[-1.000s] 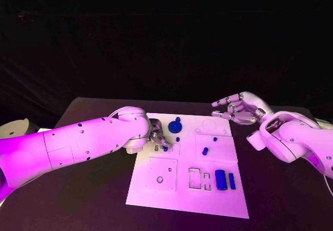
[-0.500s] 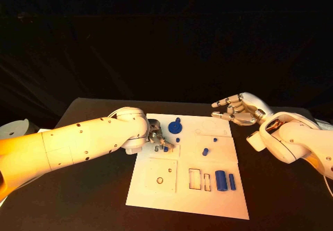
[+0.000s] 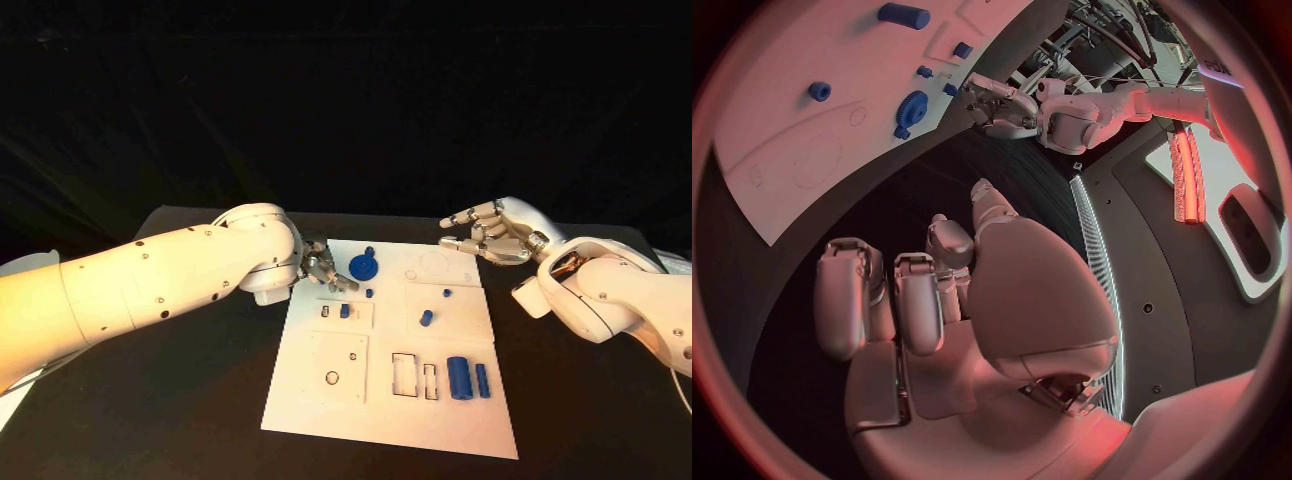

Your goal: Assemble the parts on the task board

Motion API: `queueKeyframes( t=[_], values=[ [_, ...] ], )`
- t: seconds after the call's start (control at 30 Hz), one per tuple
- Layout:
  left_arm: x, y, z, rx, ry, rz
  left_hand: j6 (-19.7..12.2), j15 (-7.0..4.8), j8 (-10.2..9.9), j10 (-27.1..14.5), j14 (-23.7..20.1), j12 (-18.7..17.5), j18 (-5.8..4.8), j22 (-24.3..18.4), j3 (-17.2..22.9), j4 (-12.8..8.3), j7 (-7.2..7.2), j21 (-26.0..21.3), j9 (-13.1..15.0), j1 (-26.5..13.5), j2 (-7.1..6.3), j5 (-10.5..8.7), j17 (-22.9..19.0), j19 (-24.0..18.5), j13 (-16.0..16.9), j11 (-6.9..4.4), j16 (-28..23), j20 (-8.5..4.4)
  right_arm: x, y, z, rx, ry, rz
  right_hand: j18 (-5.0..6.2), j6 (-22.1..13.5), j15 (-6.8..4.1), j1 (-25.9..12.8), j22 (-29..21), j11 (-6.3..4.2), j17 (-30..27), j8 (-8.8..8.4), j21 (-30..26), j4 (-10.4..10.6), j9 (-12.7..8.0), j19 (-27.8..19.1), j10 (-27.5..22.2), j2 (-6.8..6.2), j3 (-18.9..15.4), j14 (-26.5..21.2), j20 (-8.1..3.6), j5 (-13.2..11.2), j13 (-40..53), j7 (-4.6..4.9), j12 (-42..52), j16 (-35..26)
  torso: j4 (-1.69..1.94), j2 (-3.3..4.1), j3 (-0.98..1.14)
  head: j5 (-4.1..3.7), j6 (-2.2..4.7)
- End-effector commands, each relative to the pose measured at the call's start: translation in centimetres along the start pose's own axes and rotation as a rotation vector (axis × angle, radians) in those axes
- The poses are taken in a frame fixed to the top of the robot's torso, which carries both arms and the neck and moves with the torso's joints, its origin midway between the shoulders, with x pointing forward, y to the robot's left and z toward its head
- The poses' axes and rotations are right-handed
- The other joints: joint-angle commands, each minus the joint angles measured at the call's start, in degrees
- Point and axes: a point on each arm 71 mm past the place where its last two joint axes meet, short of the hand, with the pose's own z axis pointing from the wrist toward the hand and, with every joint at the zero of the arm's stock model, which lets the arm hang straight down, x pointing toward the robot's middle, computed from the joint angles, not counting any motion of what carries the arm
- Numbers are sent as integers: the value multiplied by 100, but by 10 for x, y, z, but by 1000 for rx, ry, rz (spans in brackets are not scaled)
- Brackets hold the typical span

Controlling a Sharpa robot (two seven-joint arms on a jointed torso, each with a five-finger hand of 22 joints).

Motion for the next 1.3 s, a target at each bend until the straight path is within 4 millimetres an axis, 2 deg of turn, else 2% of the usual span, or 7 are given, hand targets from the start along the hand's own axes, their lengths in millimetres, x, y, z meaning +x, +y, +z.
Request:
queueKeyframes(
  t=[0.03, 0.17, 0.4, 0.67, 0.9, 1.07, 1.3],
  values=[
    [-11, 3, -3, -31, 67, 22, -150, 69, -106, -136, 599, -160, 103, 344, -85, 12, 73, -84, -72, 164, -7, 3, 1509, 19, -160, 69, 18, 76, 2, 0, 0, -5, 14, -3, 89, 16, 1, -2, -8, 2, 962, 24, -26, -4, 6, -35, -41, 14, -35, 446, 17, 27, -5, -10, -23, -20, 3, -6, 8, 2, -5],
    [-33, 7, -2, -49, 56, 27, -196, 111, -192, -149, 599, -144, 98, 368, -221, 17, 119, -80, -170, 241, -48, 1, 1509, 37, -164, 111, 18, 121, 3, -1, 1, -4, 15, -1, 88, 16, 1, -2, -2, 2, 965, 24, -23, -4, 6, -32, -39, 21, -38, 447, 17, 33, -4, -10, -18, -18, 7, 1, 6, -16, 40],
    [-44, 10, 9, -83, 44, 40, -163, 119, -215, -104, 599, -75, 82, 441, -254, 21, 122, -34, -220, 270, 12, 1, 1509, 75, -105, 115, 18, 135, 6, -1, 2, -5, 18, 2, 88, 16, 1, -2, -2, 2, 965, 24, -23, -4, 6, -32, -39, 21, -38, 447, 17, 33, -4, -10, -18, -18, 11, 5, 0, -5, 57],
    [-48, 15, 28, -133, 11, 77, -69, 118, -224, -70, 599, -26, 74, 480, -282, 15, 109, -12, -288, 319, 148, -2, 1509, 98, -73, 108, 18, 144, 7, -1, 3, -5, 21, 4, 88, 16, 0, 4, -4, 0, 963, 24, -25, -8, 6, -32, -40, 31, -38, 447, 17, 45, -9, -11, -22, -20, -4, 10, -10, 9, 44],
    [-49, 16, 39, -148, 16, 91, 12, 108, -201, -51, 599, 0, 70, 501, -310, 19, 88, 0, -311, 326, 220, -4, 1509, 111, -56, 92, 18, 139, 8, -1, 3, -6, 23, 5, 88, 16, 0, 4, -4, 0, 963, 24, -25, -8, 6, -32, -40, 31, -38, 447, 17, 45, -9, -11, -22, -20, 7, 10, -6, 22, 22],
    [-47, 15, 45, -147, 28, 97, 50, 100, -189, -25, 599, 38, 60, 543, -333, 22, 76, 27, -324, 308, 274, -7, 1509, 132, -24, 82, 18, 132, 10, 0, 4, -8, 26, 7, 87, 16, -1, 10, 0, 0, 968, 25, -24, -11, 6, -30, -38, 40, -39, 448, 17, 55, -10, -12, -19, -16, -5, 10, -6, 46, 5],
    [-44, 14, 49, -148, 49, 103, 101, 87, -171, 5, 599, 77, 49, 591, -351, 17, 56, 58, -336, 308, 363, -3, 1509, 156, 8, 64, 18, 121, 10, 0, 4, -9, 27, 7, 87, 16, -1, 10, 0, 0, 968, 25, -24, -11, 6, -30, -38, 40, -39, 448, 17, 55, -10, -12, -19, -16, 2, 1, 2, 50, -6]
  ],
)
